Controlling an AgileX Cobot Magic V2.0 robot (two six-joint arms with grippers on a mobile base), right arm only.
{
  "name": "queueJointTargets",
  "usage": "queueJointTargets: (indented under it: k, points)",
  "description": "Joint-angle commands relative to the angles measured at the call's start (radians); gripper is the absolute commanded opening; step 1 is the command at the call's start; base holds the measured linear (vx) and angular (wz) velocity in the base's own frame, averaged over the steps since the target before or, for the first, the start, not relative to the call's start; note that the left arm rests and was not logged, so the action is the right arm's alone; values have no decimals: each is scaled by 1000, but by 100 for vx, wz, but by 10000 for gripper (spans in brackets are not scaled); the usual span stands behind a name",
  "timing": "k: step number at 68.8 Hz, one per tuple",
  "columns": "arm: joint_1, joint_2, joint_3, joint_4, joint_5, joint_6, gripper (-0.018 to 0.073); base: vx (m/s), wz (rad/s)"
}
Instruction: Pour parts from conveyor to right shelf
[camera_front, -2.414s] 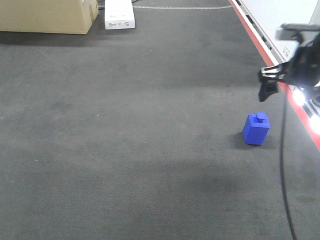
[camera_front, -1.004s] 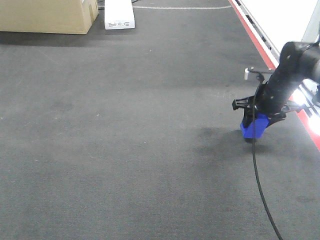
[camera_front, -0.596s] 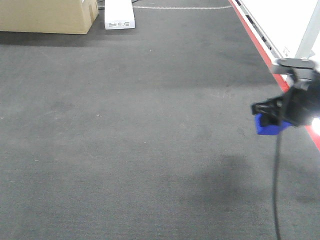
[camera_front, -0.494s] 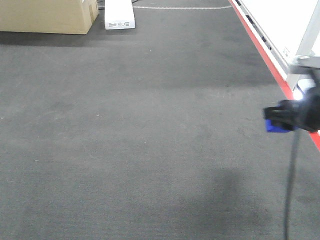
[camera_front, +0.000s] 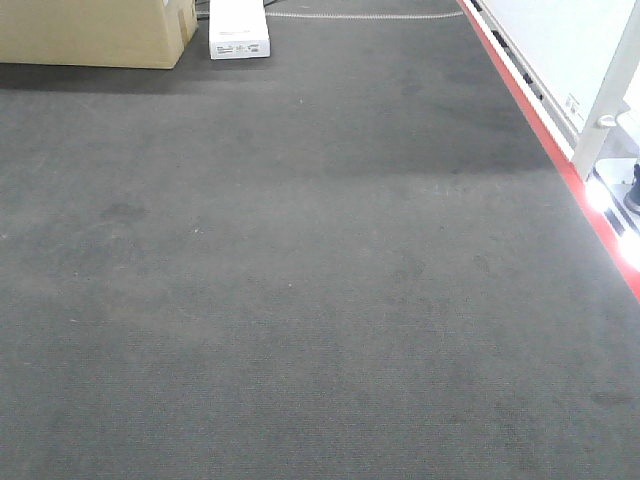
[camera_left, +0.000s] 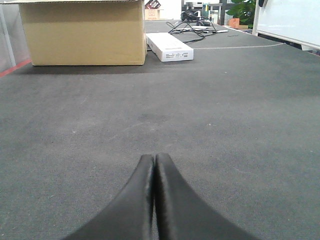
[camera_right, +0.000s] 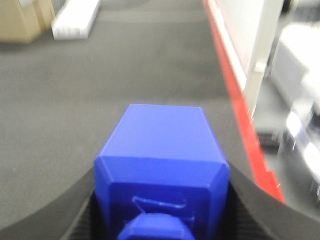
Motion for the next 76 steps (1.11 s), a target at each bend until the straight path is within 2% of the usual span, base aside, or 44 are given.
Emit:
queueJointTargets:
  k: [1, 14, 23, 76]
  points:
    - [-4, -148, 42, -30, -81, -11, -6, 0, 0]
    - [-6, -423, 159, -65, -54, -11, -6, 0, 0]
    - [-5, -362, 157, -49, 42, -4, -6, 0, 0]
    - [-5, -322, 157, -58, 16, -6, -6, 0, 0]
